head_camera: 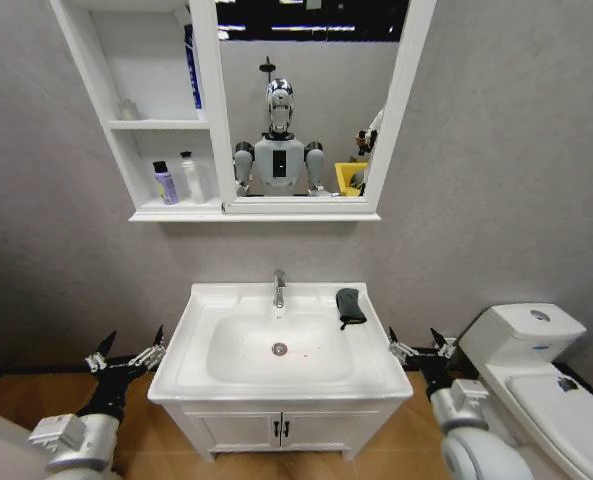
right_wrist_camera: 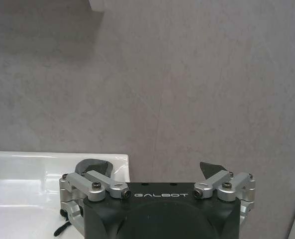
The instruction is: Move facial cleanser and shampoo from washbasin to cabinet, then wipe washbasin with towel.
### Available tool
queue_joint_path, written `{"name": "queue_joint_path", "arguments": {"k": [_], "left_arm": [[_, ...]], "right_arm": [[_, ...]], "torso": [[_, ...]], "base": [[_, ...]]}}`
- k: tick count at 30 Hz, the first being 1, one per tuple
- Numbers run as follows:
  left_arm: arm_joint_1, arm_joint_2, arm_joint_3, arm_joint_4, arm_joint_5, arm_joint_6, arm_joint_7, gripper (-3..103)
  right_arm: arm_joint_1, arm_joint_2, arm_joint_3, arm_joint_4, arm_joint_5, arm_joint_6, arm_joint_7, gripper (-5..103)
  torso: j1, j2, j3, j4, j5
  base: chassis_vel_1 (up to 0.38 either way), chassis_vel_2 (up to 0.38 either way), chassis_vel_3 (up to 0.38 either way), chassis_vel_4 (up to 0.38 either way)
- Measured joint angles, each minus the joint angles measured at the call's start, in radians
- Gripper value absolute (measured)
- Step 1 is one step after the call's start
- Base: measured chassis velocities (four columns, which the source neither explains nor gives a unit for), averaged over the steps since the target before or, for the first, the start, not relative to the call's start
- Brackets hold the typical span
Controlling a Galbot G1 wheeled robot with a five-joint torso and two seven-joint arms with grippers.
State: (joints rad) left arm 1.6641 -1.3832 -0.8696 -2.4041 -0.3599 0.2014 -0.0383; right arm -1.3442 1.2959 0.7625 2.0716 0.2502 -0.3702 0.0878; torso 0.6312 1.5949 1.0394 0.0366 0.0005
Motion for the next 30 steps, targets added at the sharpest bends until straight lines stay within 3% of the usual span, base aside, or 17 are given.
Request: {"name": "queue_joint_path", "arguments": {"k": [2,3,6,10,18,25,30], "left_arm": [[0.000,0.000,0.000,0.000,0.000,0.000,0.000,100],[0.000,0.000,0.000,0.000,0.000,0.000,0.000,100],[0.000,0.000,0.000,0.000,0.000,0.000,-0.001,100],[0.000,0.001,0.000,0.000,-0.001,0.000,0.000,100],[0.000,0.001,0.000,0.000,-0.001,0.000,0.000,100],[0.000,0.001,0.000,0.000,-0.001,0.000,0.000,100],[0.000,0.001,0.000,0.000,-0.001,0.000,0.000,100]], "right_arm": [[0.126,-0.070,-0.032,-0.113,0.079,-0.043,0.007,100],[0.126,-0.070,-0.032,-0.113,0.079,-0.043,0.007,100],[0.311,-0.182,-0.122,-0.290,0.144,-0.060,0.009,100],[0.433,-0.233,-0.221,-0.432,0.197,-0.062,0.002,100],[0.629,-0.182,-0.401,-0.669,0.236,-0.029,-0.012,101],[0.684,-0.097,-0.452,-0.733,0.243,-0.040,0.043,100],[0.678,-0.087,-0.451,-0.737,0.241,-0.061,0.076,100]], "torso": [[0.000,0.000,0.000,0.0001,0.0000],[0.000,0.000,0.000,0.0001,0.0000],[0.000,0.000,0.000,0.0005,-0.0004],[0.000,0.000,0.000,-0.0002,-0.0005],[0.000,0.000,0.000,0.0001,-0.0006],[0.000,0.000,0.000,0.0004,-0.0005],[0.000,0.000,0.000,-0.0002,-0.0006]], "base": [[0.055,-0.028,-0.038,0.045],[0.057,-0.035,-0.038,0.046],[0.019,-0.007,-0.005,0.015],[0.000,0.000,0.000,0.000],[0.000,0.000,0.000,0.000],[0.000,0.000,0.000,0.000],[0.000,0.000,0.000,0.000]]}}
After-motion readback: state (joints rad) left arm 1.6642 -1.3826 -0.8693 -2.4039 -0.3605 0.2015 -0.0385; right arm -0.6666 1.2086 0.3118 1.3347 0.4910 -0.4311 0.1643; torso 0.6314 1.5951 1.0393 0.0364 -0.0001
